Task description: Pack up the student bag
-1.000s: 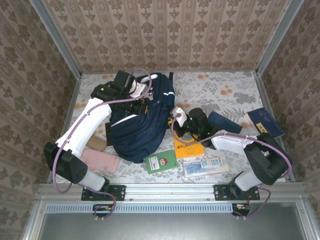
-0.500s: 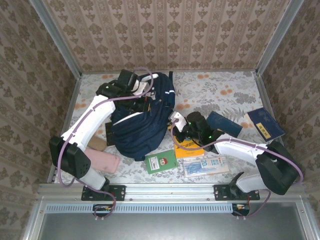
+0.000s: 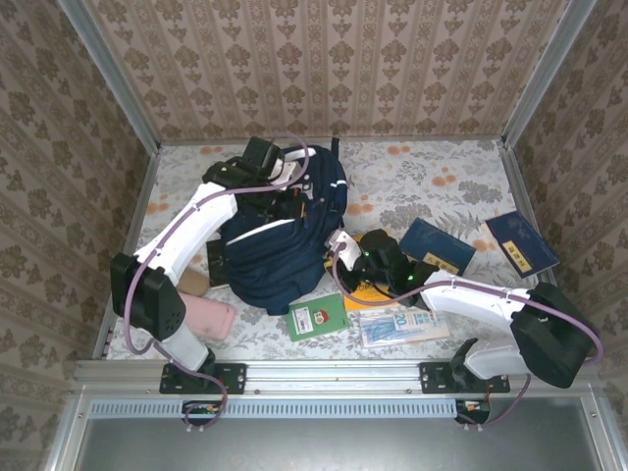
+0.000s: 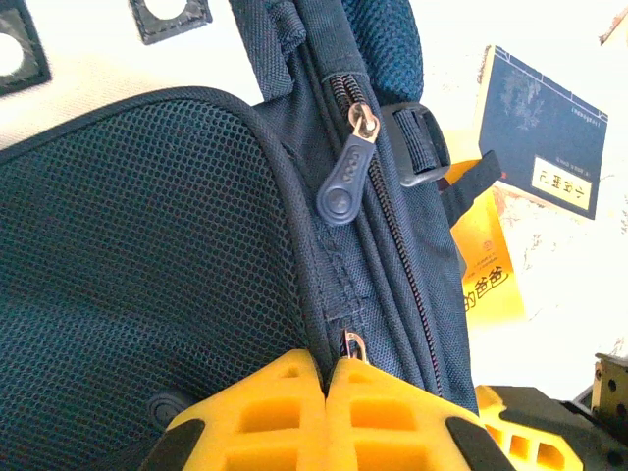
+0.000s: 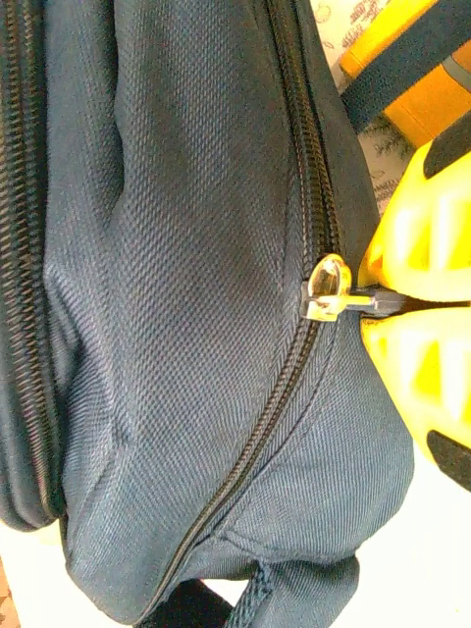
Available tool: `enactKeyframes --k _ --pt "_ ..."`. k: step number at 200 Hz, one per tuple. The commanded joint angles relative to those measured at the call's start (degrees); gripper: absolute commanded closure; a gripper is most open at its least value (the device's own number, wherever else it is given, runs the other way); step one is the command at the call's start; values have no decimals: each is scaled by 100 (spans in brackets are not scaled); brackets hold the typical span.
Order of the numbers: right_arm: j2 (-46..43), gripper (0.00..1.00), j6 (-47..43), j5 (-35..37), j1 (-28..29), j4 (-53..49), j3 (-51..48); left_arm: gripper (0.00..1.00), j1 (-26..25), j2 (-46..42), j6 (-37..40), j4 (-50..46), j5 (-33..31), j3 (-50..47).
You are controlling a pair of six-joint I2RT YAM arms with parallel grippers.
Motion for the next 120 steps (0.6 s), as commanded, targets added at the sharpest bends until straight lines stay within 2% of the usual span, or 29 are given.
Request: enactKeyframes --k 1,11,37,57,80,120 --pt "-108 100 535 -10 60 393 -51 100 -93 193 -115 520 142 257" --pt "-144 100 716 69 -11 394 -70 99 -116 254 -94 467 210 285" --pt "-411 100 993 44 -247 478 -219 63 -86 65 60 355 28 159" --pt "-635 100 1107 -39 -458 459 -321 47 -29 -157 385 167 -186 50" --pt "-821 100 1187 -143 -670 471 -426 39 -20 -305 764 -96 -680 -82" --pt "-980 100 1336 -305 -1008 570 -634 37 49 -474 1098 152 -1097 -581"
